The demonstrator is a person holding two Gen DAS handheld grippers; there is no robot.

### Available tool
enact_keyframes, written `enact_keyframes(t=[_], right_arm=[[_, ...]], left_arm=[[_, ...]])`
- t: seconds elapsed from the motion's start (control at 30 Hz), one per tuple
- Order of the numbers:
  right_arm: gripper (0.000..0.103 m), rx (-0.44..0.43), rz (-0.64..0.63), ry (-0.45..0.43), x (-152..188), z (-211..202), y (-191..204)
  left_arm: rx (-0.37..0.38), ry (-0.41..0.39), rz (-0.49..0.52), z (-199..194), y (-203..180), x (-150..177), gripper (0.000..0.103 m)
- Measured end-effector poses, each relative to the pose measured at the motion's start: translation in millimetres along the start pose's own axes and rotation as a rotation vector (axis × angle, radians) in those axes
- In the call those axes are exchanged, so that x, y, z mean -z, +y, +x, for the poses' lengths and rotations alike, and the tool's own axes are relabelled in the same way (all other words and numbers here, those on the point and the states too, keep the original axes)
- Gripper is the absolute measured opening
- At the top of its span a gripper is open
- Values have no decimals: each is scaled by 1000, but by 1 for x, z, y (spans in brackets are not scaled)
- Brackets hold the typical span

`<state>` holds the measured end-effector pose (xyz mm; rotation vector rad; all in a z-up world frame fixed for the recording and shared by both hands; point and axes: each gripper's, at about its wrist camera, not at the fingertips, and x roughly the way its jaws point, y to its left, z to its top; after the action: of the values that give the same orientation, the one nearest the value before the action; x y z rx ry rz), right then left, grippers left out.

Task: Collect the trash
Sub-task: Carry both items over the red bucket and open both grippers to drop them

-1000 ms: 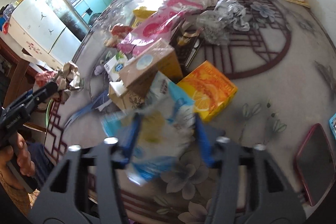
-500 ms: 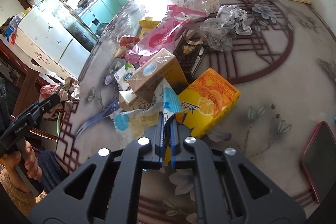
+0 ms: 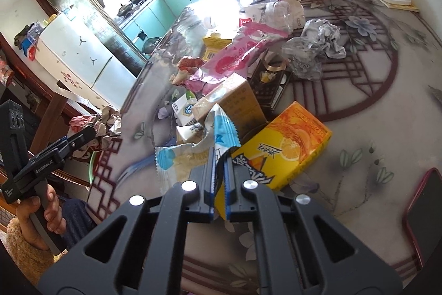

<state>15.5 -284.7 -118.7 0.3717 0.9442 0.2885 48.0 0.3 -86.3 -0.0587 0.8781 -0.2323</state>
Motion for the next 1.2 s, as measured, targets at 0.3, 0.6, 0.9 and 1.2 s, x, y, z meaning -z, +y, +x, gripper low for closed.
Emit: enact_keyframes(t=[0.3, 0.6, 0.9, 1.2], right_arm=[[5, -73, -11, -24, -2, -4, 5], [5, -125, -46, -70, -5, -11, 14], [5, -122, -32, -63, -6, -9, 12], [5, -121, -41, -59, -5, -8, 15]], left_arm=[[-8, -5, -14, -2, 6, -1, 44], [-17, -2, -21, -1, 10, -1, 44], [-22, 10, -22, 2, 12, 2, 45], [-31, 26, -26, 6, 16, 6, 45]])
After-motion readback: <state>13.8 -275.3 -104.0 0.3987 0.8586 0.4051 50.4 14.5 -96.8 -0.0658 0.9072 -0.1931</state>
